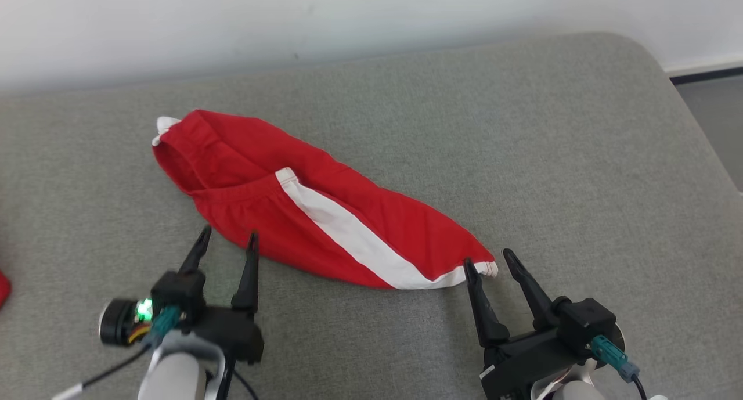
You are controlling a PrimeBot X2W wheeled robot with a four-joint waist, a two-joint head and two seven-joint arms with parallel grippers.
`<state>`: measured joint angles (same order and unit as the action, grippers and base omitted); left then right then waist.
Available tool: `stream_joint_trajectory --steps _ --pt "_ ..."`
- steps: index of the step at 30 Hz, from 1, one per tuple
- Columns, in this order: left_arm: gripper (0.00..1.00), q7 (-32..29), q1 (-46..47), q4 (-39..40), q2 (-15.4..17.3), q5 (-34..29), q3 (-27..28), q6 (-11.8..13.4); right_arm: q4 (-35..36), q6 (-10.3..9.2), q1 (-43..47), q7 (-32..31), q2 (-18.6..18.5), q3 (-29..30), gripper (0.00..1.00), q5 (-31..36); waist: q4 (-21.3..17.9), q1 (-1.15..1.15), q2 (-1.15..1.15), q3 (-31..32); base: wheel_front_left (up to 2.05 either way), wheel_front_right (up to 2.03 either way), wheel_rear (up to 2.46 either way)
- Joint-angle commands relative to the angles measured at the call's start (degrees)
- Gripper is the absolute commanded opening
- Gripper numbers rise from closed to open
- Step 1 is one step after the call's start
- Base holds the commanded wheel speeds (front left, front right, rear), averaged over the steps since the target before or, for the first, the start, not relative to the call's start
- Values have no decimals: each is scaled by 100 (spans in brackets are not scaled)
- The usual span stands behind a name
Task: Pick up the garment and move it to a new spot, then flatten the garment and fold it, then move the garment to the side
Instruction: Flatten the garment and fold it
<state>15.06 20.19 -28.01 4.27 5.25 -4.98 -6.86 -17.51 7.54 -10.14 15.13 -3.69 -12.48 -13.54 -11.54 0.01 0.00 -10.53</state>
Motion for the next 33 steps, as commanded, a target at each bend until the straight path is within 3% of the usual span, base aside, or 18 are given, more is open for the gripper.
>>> stream_joint_trajectory --steps 1,16,32,33 --pt "100 18 275 -172 58 -43 -100 -23 -4 -10 -45 1 8 5 100 -27 -191 -1 0 -273 0 0 0" --pt "100 -221 2545 -2212 637 603 -1680 -54 -52 -10 -158 1 25 -82 100 -71 -294 -1 0 -562 0 0 0" --pt "100 -848 2880 -2629 862 1882 -3008 -56 -119 -10 -104 0 23 -120 100 -49 -103 -1 0 -412 0 0 0" --pt "90 -908 2883 -2613 895 1973 -3110 -56 -126 -10 -110 0 21 -126 100 -52 -105 -1 0 -408 0 0 0"
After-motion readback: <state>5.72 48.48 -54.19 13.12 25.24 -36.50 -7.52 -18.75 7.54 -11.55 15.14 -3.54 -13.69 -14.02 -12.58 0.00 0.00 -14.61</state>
